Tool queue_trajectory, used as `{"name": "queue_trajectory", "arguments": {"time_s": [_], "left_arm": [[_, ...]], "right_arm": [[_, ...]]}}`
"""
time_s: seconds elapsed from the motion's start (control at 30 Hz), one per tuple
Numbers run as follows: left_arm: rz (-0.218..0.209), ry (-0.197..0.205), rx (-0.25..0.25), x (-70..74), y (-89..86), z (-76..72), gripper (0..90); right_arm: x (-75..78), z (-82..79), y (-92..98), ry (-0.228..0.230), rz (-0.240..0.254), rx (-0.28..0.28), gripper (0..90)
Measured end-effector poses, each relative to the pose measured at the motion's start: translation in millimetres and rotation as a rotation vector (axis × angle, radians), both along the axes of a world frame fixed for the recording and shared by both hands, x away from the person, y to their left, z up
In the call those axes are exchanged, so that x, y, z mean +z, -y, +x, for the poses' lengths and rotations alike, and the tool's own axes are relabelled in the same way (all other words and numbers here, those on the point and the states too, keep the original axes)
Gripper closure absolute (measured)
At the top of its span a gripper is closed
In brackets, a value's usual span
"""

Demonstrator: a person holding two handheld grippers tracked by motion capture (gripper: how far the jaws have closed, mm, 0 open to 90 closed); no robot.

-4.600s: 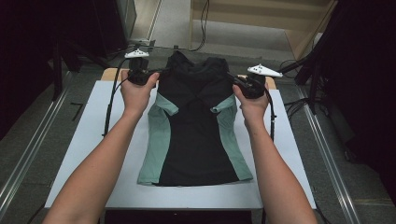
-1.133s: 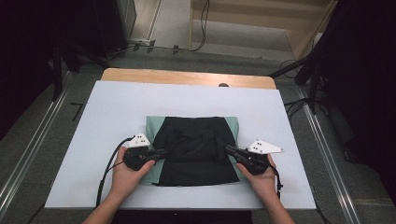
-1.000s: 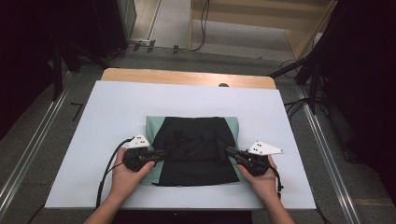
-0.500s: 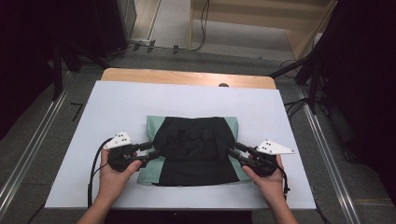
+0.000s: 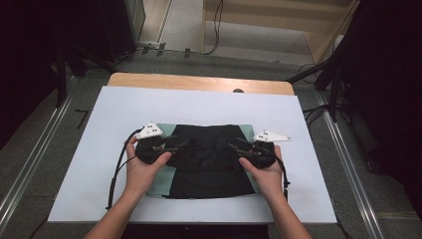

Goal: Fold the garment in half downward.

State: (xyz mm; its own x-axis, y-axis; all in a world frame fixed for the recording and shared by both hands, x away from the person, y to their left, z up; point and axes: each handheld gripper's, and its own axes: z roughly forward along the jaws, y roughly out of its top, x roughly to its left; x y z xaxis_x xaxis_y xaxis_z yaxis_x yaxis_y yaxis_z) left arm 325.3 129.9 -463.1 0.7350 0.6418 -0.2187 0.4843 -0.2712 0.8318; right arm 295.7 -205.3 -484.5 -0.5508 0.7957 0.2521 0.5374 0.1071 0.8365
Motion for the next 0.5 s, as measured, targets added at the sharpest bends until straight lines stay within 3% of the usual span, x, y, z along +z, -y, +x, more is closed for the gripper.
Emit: {"name": "queue_trajectory", "arguments": {"time_s": [0.1,0.23,0.37,0.5], "left_arm": [[0.019,-0.027,-0.005,-3.2,2.7,3.3,59.2],[0.043,-0.052,-0.03,-7.0,2.4,5.3,77.7],[0.01,-0.067,-0.079,-3.8,-1.0,3.4,86.4],[-0.027,-0.034,-0.128,1.5,-5.9,-4.8,86.9]], "right_arm": [[-3.3,4.1,-4.9,-0.02,-0.014,-0.014,64.3],[-5.5,5.1,-5.5,-0.042,-0.032,-0.014,84.5],[-3.6,1.8,-2.2,-0.025,-0.037,-0.001,86.8],[-0.2,-5.5,1.8,0.022,-0.019,0.01,86.9]]}}
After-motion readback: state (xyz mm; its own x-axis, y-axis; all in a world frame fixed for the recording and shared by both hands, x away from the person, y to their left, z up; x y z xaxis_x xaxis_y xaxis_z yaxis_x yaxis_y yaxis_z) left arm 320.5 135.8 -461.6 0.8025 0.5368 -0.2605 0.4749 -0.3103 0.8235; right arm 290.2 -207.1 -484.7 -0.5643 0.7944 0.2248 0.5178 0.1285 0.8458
